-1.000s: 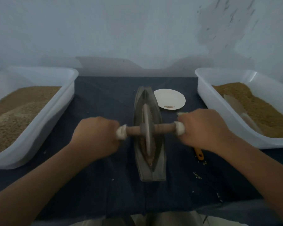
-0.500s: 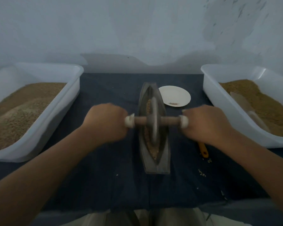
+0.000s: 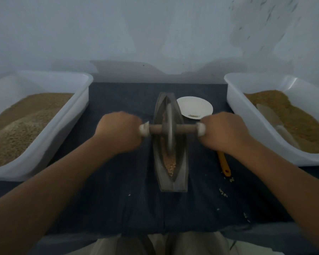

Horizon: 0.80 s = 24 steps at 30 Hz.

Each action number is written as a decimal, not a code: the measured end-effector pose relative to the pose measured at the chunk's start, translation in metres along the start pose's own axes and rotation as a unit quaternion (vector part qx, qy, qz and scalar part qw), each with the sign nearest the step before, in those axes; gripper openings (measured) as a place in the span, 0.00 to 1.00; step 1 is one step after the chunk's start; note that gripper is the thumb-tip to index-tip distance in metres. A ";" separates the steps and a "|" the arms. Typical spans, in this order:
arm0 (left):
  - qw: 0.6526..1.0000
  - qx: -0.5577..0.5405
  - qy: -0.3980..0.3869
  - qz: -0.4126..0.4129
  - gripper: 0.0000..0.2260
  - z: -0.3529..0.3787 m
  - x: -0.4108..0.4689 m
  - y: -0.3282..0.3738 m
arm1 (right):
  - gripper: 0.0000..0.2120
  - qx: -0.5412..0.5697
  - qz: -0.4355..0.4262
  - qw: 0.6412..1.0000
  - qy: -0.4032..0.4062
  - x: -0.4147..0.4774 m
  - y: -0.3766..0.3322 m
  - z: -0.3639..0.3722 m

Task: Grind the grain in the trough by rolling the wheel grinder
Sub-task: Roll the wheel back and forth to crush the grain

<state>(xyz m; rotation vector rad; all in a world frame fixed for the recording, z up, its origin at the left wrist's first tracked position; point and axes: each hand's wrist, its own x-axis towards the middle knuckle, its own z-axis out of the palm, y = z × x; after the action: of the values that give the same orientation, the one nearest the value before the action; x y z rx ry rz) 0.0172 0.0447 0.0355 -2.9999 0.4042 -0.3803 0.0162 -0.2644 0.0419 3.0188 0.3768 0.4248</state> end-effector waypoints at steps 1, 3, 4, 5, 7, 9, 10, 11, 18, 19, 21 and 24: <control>1.000 0.005 0.024 0.018 0.14 0.002 -0.022 -0.001 | 0.13 0.004 -0.032 0.999 0.030 -0.019 -0.001 -0.002; 0.996 -0.001 0.074 0.047 0.15 0.005 -0.052 -0.003 | 0.13 0.017 -0.083 0.993 0.081 -0.043 0.000 -0.003; 0.995 -0.001 0.089 0.049 0.15 0.008 -0.054 -0.005 | 0.13 0.013 -0.090 0.992 0.090 -0.043 0.000 -0.004; 0.996 0.004 0.084 0.041 0.16 0.009 -0.050 -0.005 | 0.14 0.002 -0.085 0.992 0.091 -0.038 0.000 -0.004; 0.999 0.009 0.053 0.001 0.15 0.013 -0.024 -0.002 | 0.17 -0.027 -0.046 0.995 0.079 -0.012 -0.002 0.003; 0.999 0.001 0.027 -0.045 0.13 0.012 0.015 0.001 | 0.18 -0.026 0.003 0.998 0.064 0.019 -0.004 0.010; 0.998 -0.008 0.024 -0.055 0.13 0.009 0.033 0.002 | 0.17 -0.016 0.020 0.998 0.061 0.032 -0.005 0.012; 0.998 -0.012 0.023 -0.059 0.13 0.005 0.045 0.003 | 0.16 -0.008 0.033 0.998 0.052 0.040 -0.006 0.012; 0.995 0.020 0.094 0.014 0.15 0.001 -0.043 0.006 | 0.16 0.001 -0.011 0.998 0.069 -0.035 -0.008 -0.002; 0.991 0.008 0.130 0.034 0.17 0.001 -0.057 0.005 | 0.16 0.016 -0.023 0.996 0.085 -0.050 -0.008 -0.001; 0.985 -0.003 0.165 0.050 0.17 0.004 -0.058 0.004 | 0.16 0.029 -0.022 0.995 0.089 -0.061 -0.007 0.005; 0.992 0.012 0.128 0.008 0.18 0.012 -0.019 0.008 | 0.17 0.005 0.004 0.995 0.098 -0.028 -0.007 0.011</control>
<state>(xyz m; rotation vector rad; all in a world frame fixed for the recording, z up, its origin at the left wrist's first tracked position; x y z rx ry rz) 0.0004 0.0432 0.0187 -2.9301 0.4378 -0.7658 -0.0088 -0.2649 0.0229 2.9977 0.3803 0.7258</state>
